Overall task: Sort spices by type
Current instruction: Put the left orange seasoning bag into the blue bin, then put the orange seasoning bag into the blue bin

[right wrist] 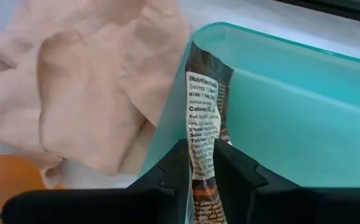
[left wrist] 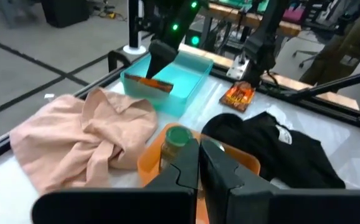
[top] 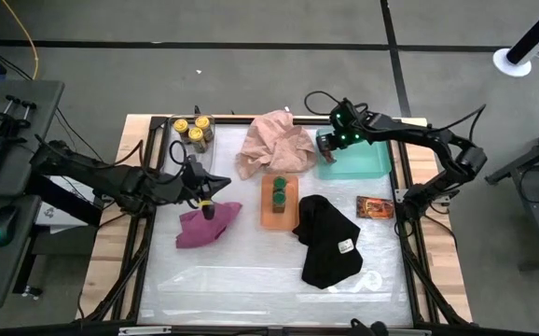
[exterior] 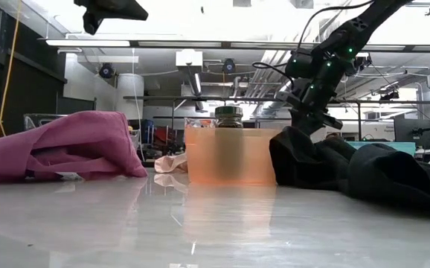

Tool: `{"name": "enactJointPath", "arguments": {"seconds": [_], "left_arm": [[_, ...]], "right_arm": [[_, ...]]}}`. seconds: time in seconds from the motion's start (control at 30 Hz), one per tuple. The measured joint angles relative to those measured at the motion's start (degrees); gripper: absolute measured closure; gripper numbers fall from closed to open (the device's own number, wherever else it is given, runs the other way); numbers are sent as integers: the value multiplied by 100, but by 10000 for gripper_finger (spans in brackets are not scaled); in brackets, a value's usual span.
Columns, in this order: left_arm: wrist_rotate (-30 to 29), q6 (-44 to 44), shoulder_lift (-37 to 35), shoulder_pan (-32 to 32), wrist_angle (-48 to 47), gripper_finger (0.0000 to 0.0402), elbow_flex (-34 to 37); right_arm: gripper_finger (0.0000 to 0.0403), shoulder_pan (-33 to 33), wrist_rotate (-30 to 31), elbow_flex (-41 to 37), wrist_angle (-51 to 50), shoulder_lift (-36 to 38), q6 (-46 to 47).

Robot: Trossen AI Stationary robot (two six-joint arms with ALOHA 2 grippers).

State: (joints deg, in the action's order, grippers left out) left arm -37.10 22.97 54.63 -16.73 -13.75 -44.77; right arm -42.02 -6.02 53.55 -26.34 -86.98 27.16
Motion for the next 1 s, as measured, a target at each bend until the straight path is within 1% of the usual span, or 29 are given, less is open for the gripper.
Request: {"name": "enactJointPath", "arguments": {"seconds": [0.1,0.23,0.43,0.5,0.57,0.63,0.7,0.83,0.93,1.0], "left_arm": [[39,154,0,2,-233,401,0],[61,250,0,2,-483,401,0],[63,248,0,2,-617,401,0],[63,247,0,2,-641,401,0],[63,248,0,2,-661,401,0],[63,246,0,2,-681,401,0],[63,251,0,2,-706,401,0],[68,406,0,2,-833,401,-2],[68,538,0,2,-901,401,-2],[66,541,0,4,-914,401,-2]], "right_arm": [[328,-9,220,97,-304,0,-53],[296,-78,342,387,-837,2,-332],[254,-97,1313,954,-1909,6,-812],[249,-151,1292,1067,-2156,7,-822],[248,-219,1032,1090,-2325,7,-830],[250,-260,882,1042,-2474,7,-908],[257,-267,888,927,-2642,7,-969],[287,-238,791,633,-3099,67,-1270],[319,-139,653,310,-3274,417,-1454],[338,-38,512,84,-3320,828,-1477]]}}
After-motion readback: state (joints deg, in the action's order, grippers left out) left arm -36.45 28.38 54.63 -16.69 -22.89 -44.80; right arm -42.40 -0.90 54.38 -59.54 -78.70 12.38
